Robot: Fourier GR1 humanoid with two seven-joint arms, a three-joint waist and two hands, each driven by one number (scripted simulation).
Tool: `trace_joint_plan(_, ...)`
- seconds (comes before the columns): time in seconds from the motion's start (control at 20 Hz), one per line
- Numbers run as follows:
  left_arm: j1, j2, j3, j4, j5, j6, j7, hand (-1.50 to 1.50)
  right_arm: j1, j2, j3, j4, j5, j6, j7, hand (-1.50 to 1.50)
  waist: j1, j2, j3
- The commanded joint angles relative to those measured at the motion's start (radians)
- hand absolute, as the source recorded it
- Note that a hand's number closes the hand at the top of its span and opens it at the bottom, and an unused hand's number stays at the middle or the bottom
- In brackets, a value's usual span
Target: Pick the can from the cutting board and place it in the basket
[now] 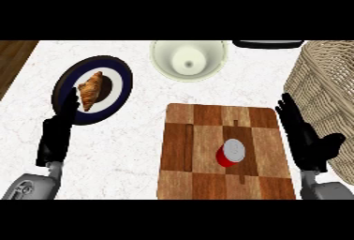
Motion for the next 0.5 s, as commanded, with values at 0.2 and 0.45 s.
trace_joint_plan(0.2, -0.007, 0.022, -0.008, 0.007, 0.017, -0.084, 0.007, 0.00, -0.133, 0.080, -0.063, 0.067, -0.272, 0.398, -0.246, 1.50, 0.011, 0.003, -0.001)
trace_joint_plan(0.45, -0.057, -0.002, -0.003, 0.056, 0.054, -0.112, 0.058, 0.00, -0.127, 0.190, 0.052, -0.154, -0.137, 0.481, -0.612, -1.50, -0.040, -0.008, -0.005)
